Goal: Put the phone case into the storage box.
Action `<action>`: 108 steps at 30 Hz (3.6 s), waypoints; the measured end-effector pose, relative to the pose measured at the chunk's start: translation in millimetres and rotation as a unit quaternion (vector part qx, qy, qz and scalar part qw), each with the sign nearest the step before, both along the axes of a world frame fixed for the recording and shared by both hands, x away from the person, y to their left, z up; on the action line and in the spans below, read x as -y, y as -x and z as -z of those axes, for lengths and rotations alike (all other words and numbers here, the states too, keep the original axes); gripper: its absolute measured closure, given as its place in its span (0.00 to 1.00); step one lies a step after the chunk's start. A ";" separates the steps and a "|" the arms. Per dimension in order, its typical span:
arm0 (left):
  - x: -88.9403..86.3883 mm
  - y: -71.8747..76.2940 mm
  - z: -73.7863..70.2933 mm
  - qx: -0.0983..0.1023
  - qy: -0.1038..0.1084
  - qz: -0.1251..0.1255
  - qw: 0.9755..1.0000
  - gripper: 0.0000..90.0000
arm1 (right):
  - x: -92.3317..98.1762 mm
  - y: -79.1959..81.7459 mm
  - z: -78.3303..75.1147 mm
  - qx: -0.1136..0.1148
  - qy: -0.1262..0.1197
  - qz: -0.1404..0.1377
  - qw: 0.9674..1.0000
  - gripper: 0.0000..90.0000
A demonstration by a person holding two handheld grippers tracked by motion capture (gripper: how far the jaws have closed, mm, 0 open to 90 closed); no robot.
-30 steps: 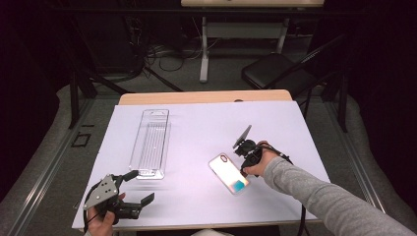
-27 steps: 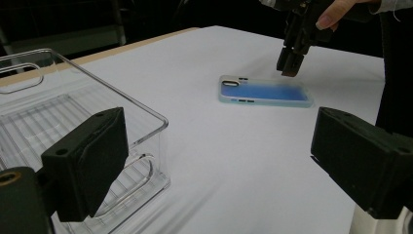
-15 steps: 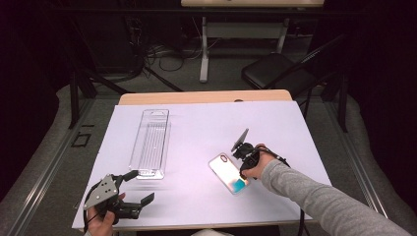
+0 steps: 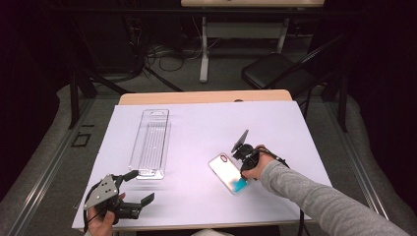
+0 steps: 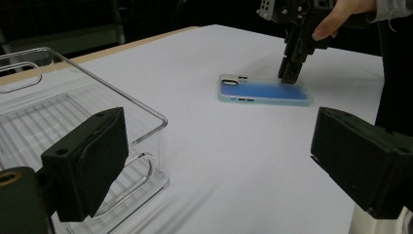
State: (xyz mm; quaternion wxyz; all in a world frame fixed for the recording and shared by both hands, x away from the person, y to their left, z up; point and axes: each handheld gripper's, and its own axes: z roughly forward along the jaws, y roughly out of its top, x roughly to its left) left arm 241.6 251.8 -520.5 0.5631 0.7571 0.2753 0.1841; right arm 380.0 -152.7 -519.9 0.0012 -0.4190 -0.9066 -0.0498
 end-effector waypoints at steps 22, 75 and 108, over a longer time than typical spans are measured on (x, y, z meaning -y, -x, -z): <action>-0.3 -0.4 0.5 -0.002 -0.001 -0.004 1.000 0.08 | 0.9 -2.0 3.5 -0.009 -0.002 0.031 0.999 0.96; 2.7 -0.8 -3.0 -0.025 0.016 -0.001 1.000 0.08 | 5.0 3.2 -10.9 0.008 -0.034 0.064 0.997 0.98; 36.0 -19.0 -34.9 -0.054 0.044 -0.038 0.997 0.04 | 12.1 7.5 -34.6 0.088 -0.083 0.075 0.990 0.98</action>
